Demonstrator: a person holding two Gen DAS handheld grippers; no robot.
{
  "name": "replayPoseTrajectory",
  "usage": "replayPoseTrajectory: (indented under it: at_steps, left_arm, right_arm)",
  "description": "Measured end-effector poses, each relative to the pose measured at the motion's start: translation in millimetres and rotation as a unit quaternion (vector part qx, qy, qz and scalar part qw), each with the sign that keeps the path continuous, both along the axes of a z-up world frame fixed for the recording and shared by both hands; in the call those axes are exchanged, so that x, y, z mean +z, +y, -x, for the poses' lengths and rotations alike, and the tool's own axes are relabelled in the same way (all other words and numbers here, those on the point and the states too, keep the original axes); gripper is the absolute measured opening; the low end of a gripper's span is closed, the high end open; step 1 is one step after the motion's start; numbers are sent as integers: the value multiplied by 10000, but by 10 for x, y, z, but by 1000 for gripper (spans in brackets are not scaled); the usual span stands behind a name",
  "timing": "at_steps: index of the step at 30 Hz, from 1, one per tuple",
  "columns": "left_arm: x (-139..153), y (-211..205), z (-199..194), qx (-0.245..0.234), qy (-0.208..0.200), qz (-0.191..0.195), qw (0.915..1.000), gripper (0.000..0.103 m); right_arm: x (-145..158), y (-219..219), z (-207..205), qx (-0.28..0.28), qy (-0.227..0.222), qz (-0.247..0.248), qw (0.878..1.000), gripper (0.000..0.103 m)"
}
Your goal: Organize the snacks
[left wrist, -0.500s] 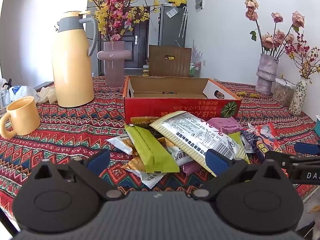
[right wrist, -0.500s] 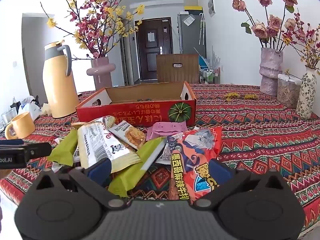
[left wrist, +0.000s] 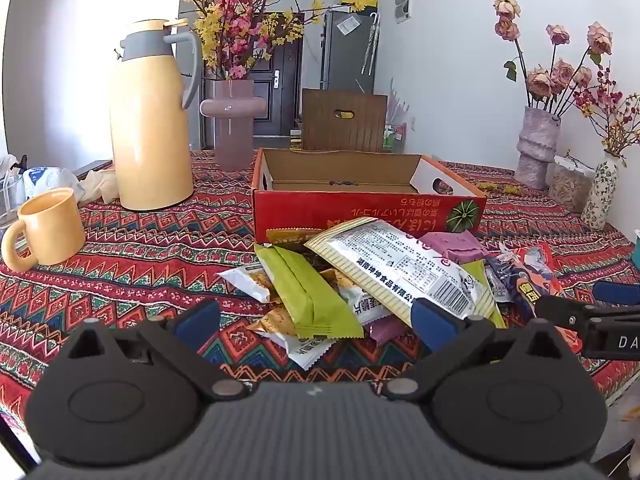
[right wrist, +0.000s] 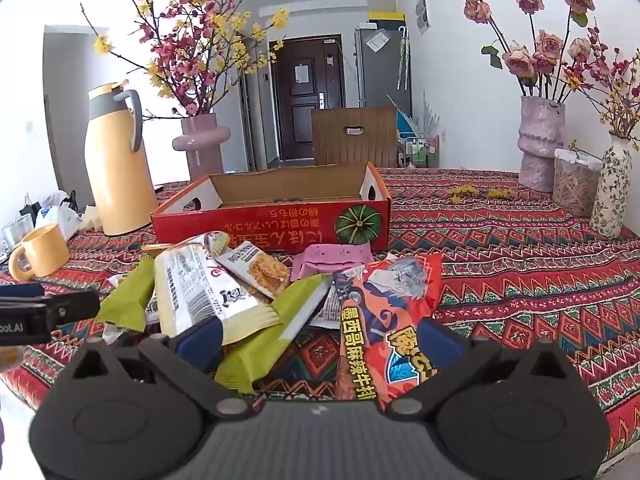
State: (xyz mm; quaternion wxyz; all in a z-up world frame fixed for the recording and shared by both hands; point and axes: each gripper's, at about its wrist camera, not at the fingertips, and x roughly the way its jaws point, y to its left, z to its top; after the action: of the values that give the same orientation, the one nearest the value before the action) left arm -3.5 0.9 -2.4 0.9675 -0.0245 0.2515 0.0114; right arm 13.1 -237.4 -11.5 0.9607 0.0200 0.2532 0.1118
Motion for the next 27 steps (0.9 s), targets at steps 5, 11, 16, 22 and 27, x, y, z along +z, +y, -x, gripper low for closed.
replayPoseTrajectory:
  at_steps: [5, 11, 16, 22, 27]
  left_arm:
    - [5, 19, 1, 13, -17, 11, 10000, 103]
    - [1, 22, 10, 10, -23, 10, 10000, 103]
    - [-8, 23, 8, 16, -19, 10, 10000, 103]
    - [-22, 23, 9, 11, -18, 16, 10000, 103]
    - [-24, 19, 9, 4, -20, 12, 10000, 103]
  right_arm:
    - [1, -3, -6, 6, 7, 6, 10000, 103]
    - [-4, -3, -3, 5, 10, 7, 10000, 103]
    - [-10, -11, -13, 3, 16, 13, 10000, 103]
    - [-13, -9, -16, 8, 17, 15, 10000, 103]
    - [-14, -9, -18, 7, 21, 16, 10000, 103]
